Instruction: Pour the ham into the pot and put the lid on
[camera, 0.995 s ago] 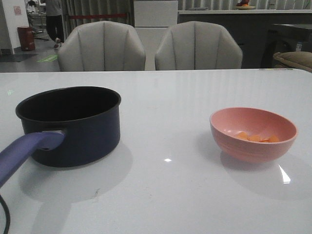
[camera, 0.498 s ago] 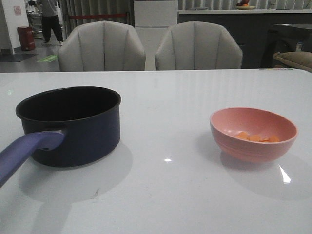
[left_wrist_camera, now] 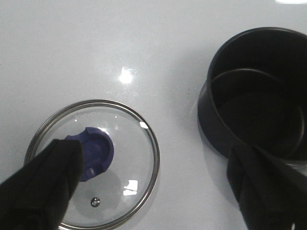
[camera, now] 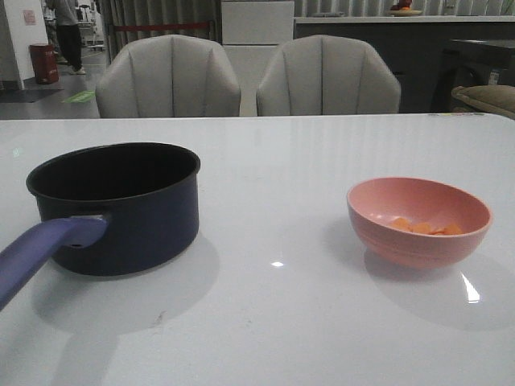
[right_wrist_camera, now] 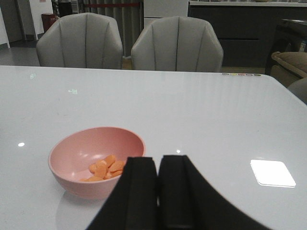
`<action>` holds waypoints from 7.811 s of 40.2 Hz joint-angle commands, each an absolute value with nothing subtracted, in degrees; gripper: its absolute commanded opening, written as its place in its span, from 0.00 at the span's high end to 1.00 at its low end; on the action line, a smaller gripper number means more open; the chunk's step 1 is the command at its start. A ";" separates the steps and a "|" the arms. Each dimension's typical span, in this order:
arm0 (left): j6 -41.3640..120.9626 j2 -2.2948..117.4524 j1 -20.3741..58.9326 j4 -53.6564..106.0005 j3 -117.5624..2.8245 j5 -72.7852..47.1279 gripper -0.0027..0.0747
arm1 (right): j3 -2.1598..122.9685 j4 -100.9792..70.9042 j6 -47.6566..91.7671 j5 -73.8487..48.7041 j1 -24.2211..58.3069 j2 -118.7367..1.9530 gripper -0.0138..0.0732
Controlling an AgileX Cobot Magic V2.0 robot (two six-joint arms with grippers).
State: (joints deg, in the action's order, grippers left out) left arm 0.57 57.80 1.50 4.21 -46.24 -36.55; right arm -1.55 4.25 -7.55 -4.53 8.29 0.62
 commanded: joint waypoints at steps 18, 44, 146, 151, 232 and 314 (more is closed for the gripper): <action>0.78 20.45 2.32 5.86 -29.95 -27.00 0.14 | -1.24 5.08 -7.21 0.00 9.08 1.70 0.67; 0.78 4.99 14.71 3.20 -24.59 -23.08 0.14 | -1.24 0.00 -9.69 0.69 9.08 1.71 0.67; 0.78 4.99 14.71 3.36 -23.55 -21.42 0.14 | 69.97 -2.51 -5.96 -34.89 9.97 -97.32 0.68; 0.78 4.99 14.71 3.36 -23.55 -21.42 0.14 | 73.80 -2.51 -3.19 -37.08 13.53 -94.57 0.68; 0.78 4.99 14.71 3.36 -23.55 -21.42 0.14 | 72.98 -2.53 72.53 73.23 45.09 -121.54 0.68; 0.78 4.99 14.71 3.36 -23.55 -21.42 0.14 | 72.98 -32.73 31.32 -36.34 5.33 -104.31 0.61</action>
State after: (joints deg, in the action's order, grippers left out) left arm 0.74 4.28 14.25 2.92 -22.09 -25.91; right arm 71.29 -31.59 31.08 -37.65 5.13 -106.18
